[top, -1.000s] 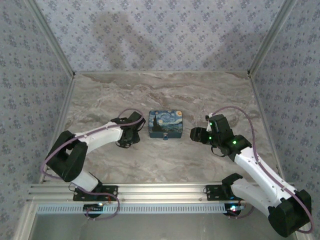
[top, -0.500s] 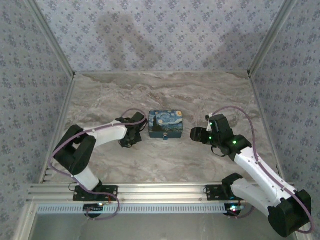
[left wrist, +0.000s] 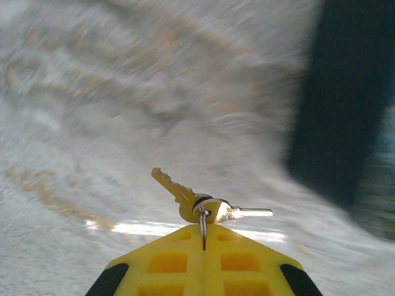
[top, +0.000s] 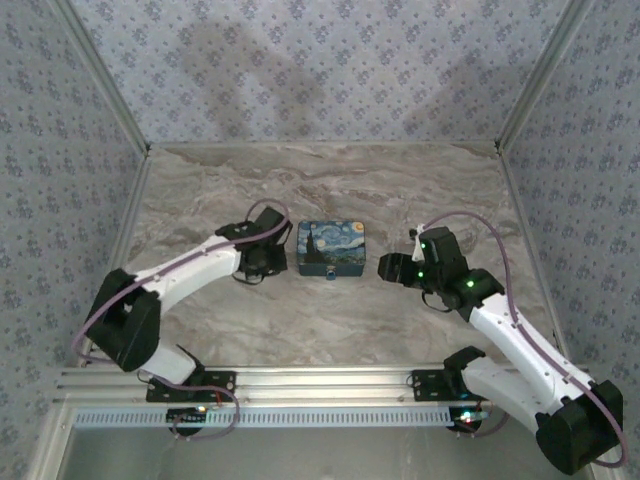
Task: Unlock a padlock with a key
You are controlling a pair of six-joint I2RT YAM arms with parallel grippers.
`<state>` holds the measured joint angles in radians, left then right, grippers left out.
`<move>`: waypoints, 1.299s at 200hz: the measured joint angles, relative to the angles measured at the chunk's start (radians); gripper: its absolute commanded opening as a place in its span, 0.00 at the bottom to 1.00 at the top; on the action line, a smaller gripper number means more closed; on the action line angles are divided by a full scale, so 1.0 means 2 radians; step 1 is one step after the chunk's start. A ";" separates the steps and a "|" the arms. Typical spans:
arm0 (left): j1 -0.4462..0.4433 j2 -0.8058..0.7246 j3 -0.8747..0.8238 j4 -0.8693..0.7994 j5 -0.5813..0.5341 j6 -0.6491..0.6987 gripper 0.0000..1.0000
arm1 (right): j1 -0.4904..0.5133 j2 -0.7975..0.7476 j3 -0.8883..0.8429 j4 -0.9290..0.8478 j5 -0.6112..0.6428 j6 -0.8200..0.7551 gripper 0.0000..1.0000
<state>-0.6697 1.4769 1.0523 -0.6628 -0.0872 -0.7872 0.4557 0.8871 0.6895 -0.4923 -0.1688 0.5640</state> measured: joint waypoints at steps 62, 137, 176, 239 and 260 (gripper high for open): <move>-0.004 -0.034 0.104 0.006 0.157 0.059 0.00 | -0.001 0.000 0.044 0.054 -0.109 -0.010 0.58; -0.056 -0.045 0.144 0.041 0.229 0.070 0.00 | 0.006 0.028 0.091 0.134 -0.195 0.043 0.44; -0.071 -0.045 0.144 0.056 0.229 0.064 0.00 | 0.028 0.053 0.104 0.144 -0.189 0.055 0.36; -0.077 -0.045 0.144 0.069 0.229 0.056 0.00 | 0.050 0.083 0.119 0.151 -0.170 0.062 0.24; -0.081 -0.045 0.144 0.071 0.229 0.054 0.00 | 0.051 0.088 0.124 0.152 -0.166 0.063 0.21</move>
<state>-0.8318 1.3872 1.3411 -0.5213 0.3706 -0.6785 0.5571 1.0626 0.9382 -0.1875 -0.4999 0.6895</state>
